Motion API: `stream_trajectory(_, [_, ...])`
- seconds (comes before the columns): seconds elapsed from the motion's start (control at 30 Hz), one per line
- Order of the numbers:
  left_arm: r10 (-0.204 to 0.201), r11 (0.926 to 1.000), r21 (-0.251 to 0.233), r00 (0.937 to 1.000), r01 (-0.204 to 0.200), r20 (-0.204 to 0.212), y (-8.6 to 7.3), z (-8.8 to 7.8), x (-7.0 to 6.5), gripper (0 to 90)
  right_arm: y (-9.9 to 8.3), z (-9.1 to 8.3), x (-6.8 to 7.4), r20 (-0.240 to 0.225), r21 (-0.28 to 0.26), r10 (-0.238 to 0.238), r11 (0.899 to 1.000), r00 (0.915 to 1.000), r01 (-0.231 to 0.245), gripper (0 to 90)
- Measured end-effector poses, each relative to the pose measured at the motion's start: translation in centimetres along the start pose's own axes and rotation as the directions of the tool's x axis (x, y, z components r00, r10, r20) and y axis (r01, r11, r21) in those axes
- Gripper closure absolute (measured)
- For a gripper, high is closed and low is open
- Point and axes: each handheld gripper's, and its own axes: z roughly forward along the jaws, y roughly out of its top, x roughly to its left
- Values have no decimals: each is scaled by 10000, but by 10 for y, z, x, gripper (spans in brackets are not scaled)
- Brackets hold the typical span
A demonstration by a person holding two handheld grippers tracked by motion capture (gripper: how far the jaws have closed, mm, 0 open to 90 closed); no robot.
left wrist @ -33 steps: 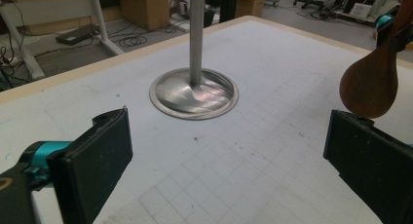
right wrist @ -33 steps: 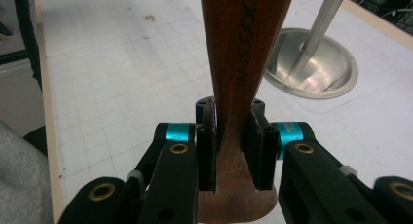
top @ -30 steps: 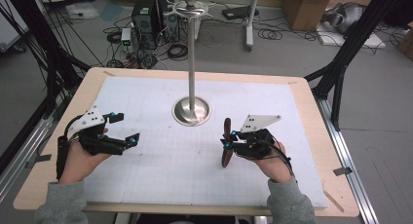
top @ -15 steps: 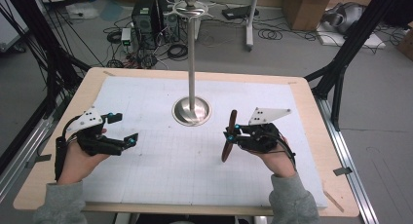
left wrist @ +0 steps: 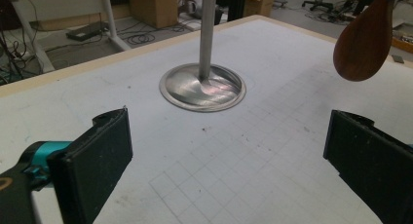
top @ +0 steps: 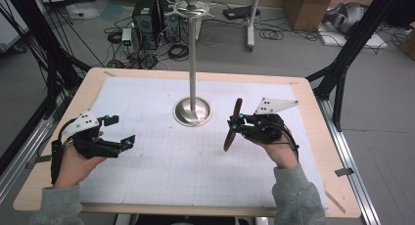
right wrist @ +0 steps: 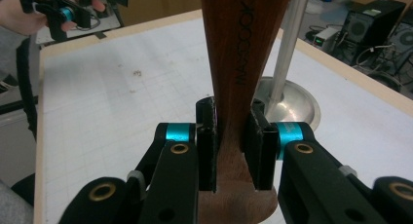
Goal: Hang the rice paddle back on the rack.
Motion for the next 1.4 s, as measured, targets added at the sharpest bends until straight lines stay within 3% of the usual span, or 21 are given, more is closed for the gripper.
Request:
stream_trajectory(0.17, [-19, 10000, 53, 10000, 20, -63, -3, -3, -1, 42, 7, -2, -5, 258, -189, 101, 9998, 9996, -96, 774])
stream_trajectory(0.2, [-49, 10000, 58, 10000, 49, -87, -4, -4, -1, 43, 10, -2, -7, 558, -227, 101, 9997, 9984, -89, 774])
stream_trajectory(0.63, [-182, 9998, 34, 9995, 183, -272, -8, -13, 2, 42, 29, -2, -21, 263, -361, 231, 9991, 9994, -222, 774])
stream_trajectory(0.7, [-173, 9998, 52, 9995, 175, -267, -8, -13, 1, 43, 36, -4, -24, -62, -589, 408, 9974, 9991, -411, 774])
stream_trajectory(0.97, [-230, 9997, -68, 9989, 227, -398, -9, -20, 2, 42, 52, -6, -26, 30, -623, 170, 9979, 9999, -168, 774])
stream_trajectory(1.33, [-229, 9997, -1, 9986, 230, -476, -12, -26, 0, 42, 72, -2, -40, 196, -550, 264, 9982, 9995, -253, 775])
stream_trajectory(1.4, [-226, 9997, -20, 9985, 225, -489, -12, -27, 0, 42, 72, -4, -42, 57, -794, 377, 9962, 9993, -371, 774])
